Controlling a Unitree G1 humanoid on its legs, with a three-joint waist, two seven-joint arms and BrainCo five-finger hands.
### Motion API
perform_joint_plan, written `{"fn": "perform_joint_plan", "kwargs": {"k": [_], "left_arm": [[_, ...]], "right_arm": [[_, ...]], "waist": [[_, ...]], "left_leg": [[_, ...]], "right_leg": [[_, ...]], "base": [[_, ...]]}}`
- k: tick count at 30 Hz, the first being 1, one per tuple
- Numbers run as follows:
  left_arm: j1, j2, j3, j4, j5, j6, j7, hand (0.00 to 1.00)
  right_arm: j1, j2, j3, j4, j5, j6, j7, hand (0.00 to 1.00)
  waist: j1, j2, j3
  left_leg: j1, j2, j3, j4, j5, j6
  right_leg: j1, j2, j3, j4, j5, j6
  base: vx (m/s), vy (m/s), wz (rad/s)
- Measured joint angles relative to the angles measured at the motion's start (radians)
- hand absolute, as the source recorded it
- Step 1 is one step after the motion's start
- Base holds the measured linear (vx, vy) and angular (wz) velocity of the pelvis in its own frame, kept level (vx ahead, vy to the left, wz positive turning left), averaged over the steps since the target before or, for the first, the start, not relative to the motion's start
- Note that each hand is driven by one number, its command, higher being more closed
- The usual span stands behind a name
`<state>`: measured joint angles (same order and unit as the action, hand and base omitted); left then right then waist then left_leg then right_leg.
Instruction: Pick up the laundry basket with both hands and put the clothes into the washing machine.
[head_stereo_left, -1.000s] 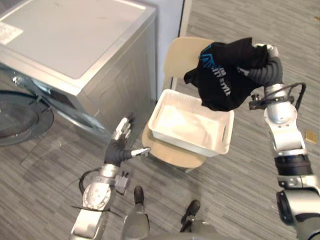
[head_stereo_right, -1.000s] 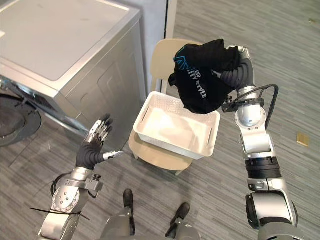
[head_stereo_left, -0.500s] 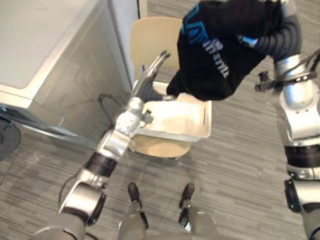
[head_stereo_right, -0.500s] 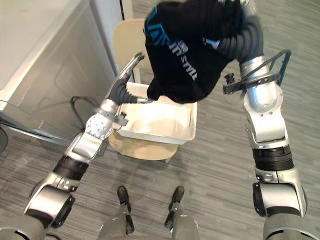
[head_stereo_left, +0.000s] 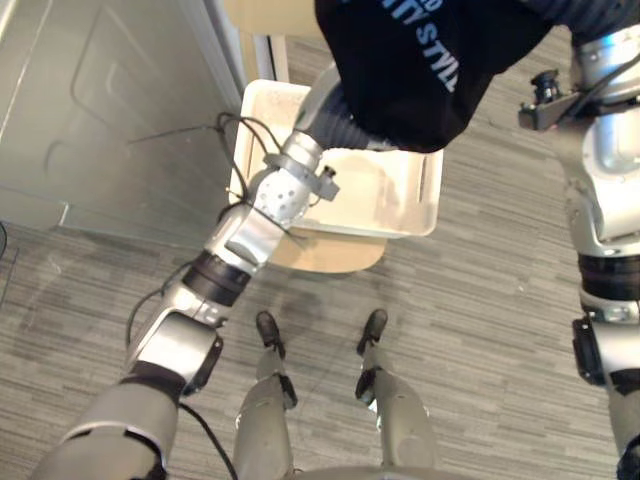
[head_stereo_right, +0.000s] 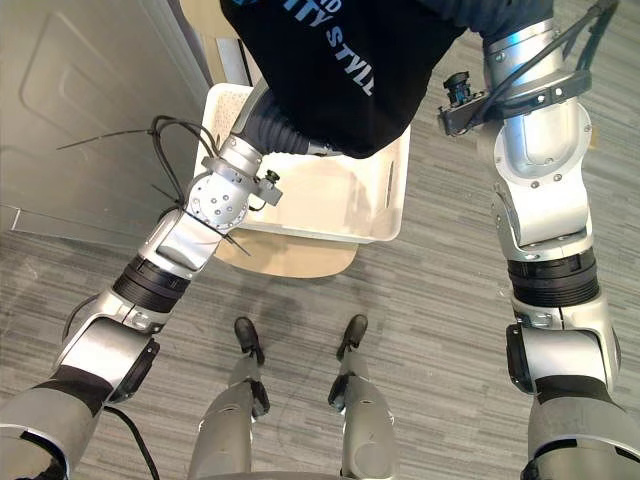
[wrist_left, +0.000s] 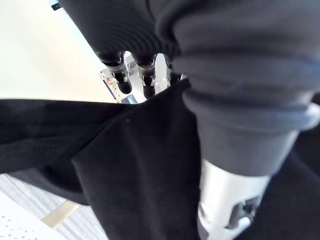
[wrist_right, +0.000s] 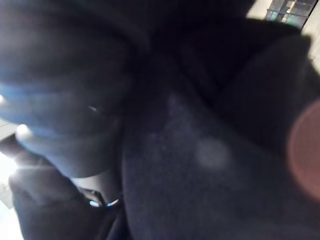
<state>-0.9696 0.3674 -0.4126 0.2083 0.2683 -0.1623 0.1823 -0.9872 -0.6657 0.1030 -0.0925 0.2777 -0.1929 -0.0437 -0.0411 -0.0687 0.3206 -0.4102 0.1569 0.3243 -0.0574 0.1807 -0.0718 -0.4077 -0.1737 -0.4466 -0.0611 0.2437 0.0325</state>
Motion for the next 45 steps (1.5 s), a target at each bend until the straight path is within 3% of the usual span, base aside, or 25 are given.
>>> {"fn": "perform_joint_plan", "kwargs": {"k": [11,15,16,21,32,33,45], "left_arm": [[-0.015,0.003,-0.017,0.0,0.005,-0.006,0.079,0.0],[-0.015,-0.002,-0.015,0.0,-0.085,-0.025,0.082,0.0],[-0.015,-0.003,-0.015,0.0,-0.111,-0.032,0.083,1.0],[-0.015,-0.01,-0.007,-0.002,-0.181,-0.052,0.107,1.0],[-0.013,-0.029,0.037,-0.004,-0.197,-0.06,0.145,1.0],[-0.012,-0.031,0.038,-0.004,-0.197,-0.06,0.153,1.0],[-0.011,-0.073,0.209,-0.071,-0.232,-0.06,0.239,1.0]], "right_arm": [[0.028,0.008,0.079,0.037,0.147,-0.001,0.053,1.0],[0.057,0.014,0.108,0.037,0.187,-0.001,0.073,1.0],[0.059,0.02,0.113,0.037,0.197,-0.001,0.074,1.0],[0.06,0.031,0.154,0.037,0.229,-0.015,0.071,1.0],[0.059,0.071,0.191,0.037,0.231,-0.028,0.069,1.0],[0.059,0.072,0.191,0.037,0.228,-0.028,0.068,0.0],[0.138,0.111,0.188,0.039,0.194,-0.023,0.034,0.0]], "waist": [[-0.001,-0.001,0.025],[0.0,-0.001,0.025],[0.001,-0.001,0.025],[0.001,-0.001,0.025],[0.002,-0.001,0.025],[0.002,-0.002,0.026],[0.002,-0.014,0.035]], "left_leg": [[-0.015,-0.002,-0.017,0.001,0.0,0.0],[-0.015,-0.002,-0.021,0.001,0.0,0.0],[-0.015,-0.002,-0.021,0.001,0.0,0.0],[-0.015,-0.002,-0.021,0.001,0.0,0.0],[-0.015,-0.001,-0.018,0.0,0.0,0.0],[-0.015,-0.001,-0.018,-0.001,0.0,0.0],[-0.003,0.0,-0.009,-0.016,0.001,0.0]], "right_leg": [[0.001,0.001,-0.009,-0.012,0.005,0.001],[0.003,0.001,-0.013,-0.012,0.005,0.001],[0.003,0.001,-0.013,-0.012,0.005,0.001],[0.003,0.001,-0.012,-0.013,0.005,0.001],[0.001,0.003,-0.009,-0.015,0.005,0.001],[0.001,0.003,-0.009,-0.015,0.006,0.0],[0.009,0.011,-0.017,-0.034,0.021,0.001]], "base": [[0.0,0.008,0.02],[0.0,0.005,0.01],[0.0,0.0,0.0],[0.0,0.0,0.0],[0.0,0.0,0.0],[0.0,0.0,0.0],[0.0,0.005,-0.02]]}}
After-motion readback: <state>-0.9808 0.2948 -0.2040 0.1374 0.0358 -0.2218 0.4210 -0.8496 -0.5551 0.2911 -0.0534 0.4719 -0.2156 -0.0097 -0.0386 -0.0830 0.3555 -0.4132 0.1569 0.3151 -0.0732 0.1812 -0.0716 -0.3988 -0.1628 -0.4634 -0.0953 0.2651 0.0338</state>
